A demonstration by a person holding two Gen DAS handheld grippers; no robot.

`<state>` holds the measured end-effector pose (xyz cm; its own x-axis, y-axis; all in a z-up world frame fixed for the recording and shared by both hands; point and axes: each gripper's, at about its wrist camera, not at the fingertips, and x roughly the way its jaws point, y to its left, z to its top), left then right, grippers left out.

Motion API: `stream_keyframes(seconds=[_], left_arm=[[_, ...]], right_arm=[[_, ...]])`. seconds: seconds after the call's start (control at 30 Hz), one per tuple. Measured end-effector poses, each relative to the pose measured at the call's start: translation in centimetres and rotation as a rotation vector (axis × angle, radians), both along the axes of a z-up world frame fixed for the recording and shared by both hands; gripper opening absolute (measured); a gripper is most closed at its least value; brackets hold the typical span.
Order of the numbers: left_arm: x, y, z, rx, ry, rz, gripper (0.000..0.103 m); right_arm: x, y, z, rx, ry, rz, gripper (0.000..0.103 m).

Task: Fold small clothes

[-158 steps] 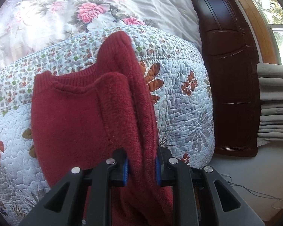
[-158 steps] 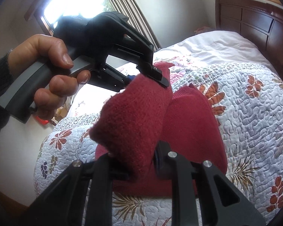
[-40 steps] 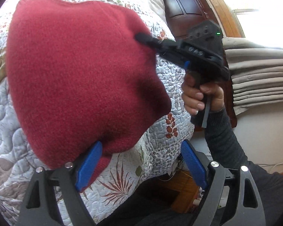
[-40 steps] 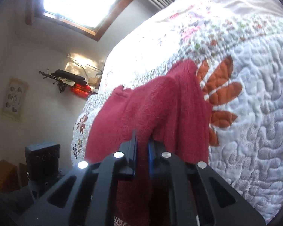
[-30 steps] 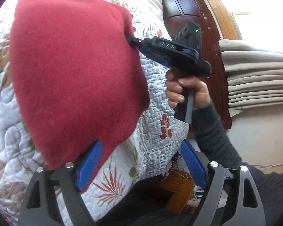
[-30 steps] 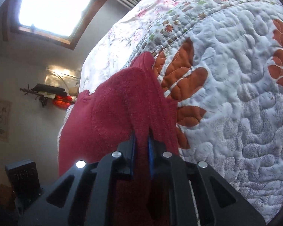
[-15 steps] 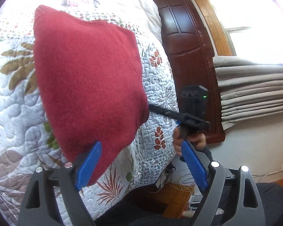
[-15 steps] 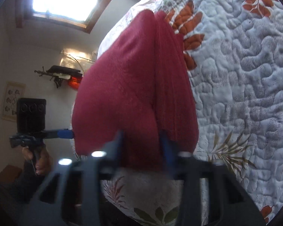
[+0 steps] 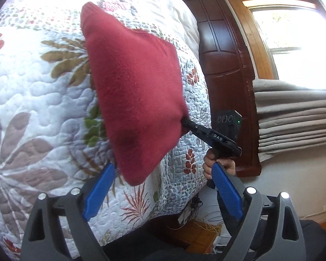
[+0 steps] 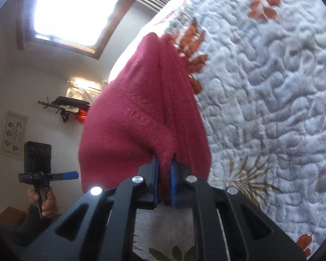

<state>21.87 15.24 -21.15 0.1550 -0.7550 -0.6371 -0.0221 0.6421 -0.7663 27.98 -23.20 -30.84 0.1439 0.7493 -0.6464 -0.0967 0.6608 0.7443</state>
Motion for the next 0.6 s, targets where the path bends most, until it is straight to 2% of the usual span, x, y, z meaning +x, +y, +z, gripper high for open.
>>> stream_keyframes(seconds=[0.03, 0.1, 0.23, 0.33, 0.4, 0.43, 0.53, 0.6], left_arm=[[-0.1, 0.3, -0.5, 0.0, 0.015, 0.011, 0.094], [-0.3, 0.5, -1.0, 0.008, 0.038, 0.019, 0.094], [-0.3, 0.3, -1.3, 0.009, 0.042, 0.017, 0.094], [0.1, 0.2, -1.7, 0.02, 0.05, 0.017, 0.094], [0.1, 0.6, -2.1, 0.024, 0.056, 0.02, 0.094], [0.1, 0.5, -2.2, 0.024, 0.059, 0.02, 0.094], [0.4, 0.1, -2.2, 0.026, 0.058, 0.011, 0.094], [0.6, -0.4, -2.2, 0.029, 0.059, 0.006, 0.094]], right_arm=[[0.1, 0.1, -1.8, -0.006, 0.052, -0.001, 0.007], [-0.1, 0.6, -2.7, -0.027, 0.066, 0.008, 0.007], [0.8, 2.4, -1.0, 0.017, 0.056, 0.006, 0.01], [0.8, 2.1, 1.4, 0.037, 0.024, 0.02, 0.019], [1.0, 1.9, 3.6, 0.05, -0.018, 0.024, 0.034], [1.3, 1.8, 5.1, 0.057, -0.042, 0.02, 0.047], [3.4, 2.7, 6.4, 0.047, -0.068, 0.012, 0.05], [5.6, 3.9, 6.1, 0.038, -0.06, 0.014, 0.054]])
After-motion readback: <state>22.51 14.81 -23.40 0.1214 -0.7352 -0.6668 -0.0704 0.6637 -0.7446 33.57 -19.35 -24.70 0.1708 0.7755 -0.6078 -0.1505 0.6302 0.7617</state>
